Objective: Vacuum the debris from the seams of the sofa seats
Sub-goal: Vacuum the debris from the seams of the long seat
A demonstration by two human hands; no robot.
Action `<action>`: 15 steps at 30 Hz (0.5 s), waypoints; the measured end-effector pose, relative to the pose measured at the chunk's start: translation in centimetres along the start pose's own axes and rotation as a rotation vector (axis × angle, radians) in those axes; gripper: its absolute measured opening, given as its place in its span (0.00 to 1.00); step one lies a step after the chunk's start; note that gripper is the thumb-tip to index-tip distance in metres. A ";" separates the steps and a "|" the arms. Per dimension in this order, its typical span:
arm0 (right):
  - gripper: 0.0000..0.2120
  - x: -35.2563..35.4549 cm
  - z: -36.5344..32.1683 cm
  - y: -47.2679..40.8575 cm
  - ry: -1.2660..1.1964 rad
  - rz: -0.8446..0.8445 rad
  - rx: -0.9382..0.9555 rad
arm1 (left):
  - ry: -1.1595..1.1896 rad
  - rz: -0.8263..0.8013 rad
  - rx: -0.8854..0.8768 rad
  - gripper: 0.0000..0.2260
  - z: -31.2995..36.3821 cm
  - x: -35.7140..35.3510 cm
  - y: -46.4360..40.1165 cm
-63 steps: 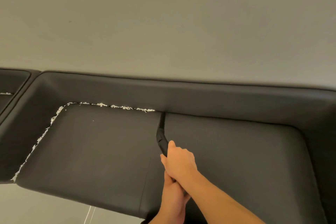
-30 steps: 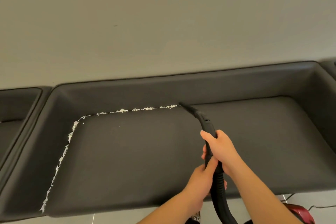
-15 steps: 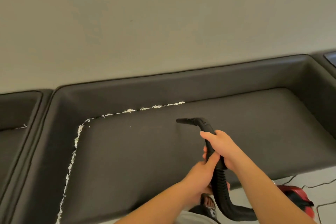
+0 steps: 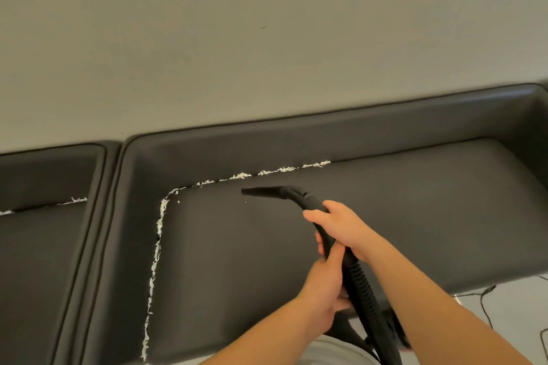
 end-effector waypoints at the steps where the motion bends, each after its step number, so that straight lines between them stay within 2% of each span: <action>1: 0.12 -0.7 -0.5 -1.0 0.061 -0.010 0.013 | 0.028 0.029 -0.016 0.23 0.2 0.9 -0.1; 4: 0.15 -2.5 -0.6 -4.1 0.277 -0.043 0.023 | 0.061 0.120 -0.041 0.18 1.0 3.3 0.0; 8: 0.18 -2.6 0.8 -6.6 0.532 -0.109 -0.029 | 0.039 0.205 0.016 0.15 1.0 4.1 -0.8; 12: 0.19 1.5 1.6 -7.4 0.705 -0.196 -0.028 | 0.078 0.197 0.039 0.12 1.4 0.2 -3.5; 15: 0.19 6.7 2.2 -7.1 0.739 -0.150 -0.046 | 0.028 0.174 0.062 0.10 2.2 -3.8 -6.4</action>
Point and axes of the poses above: each hand's wrist, its own y-axis away from the middle knuckle, its own x-axis out of the back of the hand, z = x × y, the point moved 10 cm from there along -y, towards the middle knuckle, and after that the axes turned 12 degrees about -z, right-handed, at the moved point
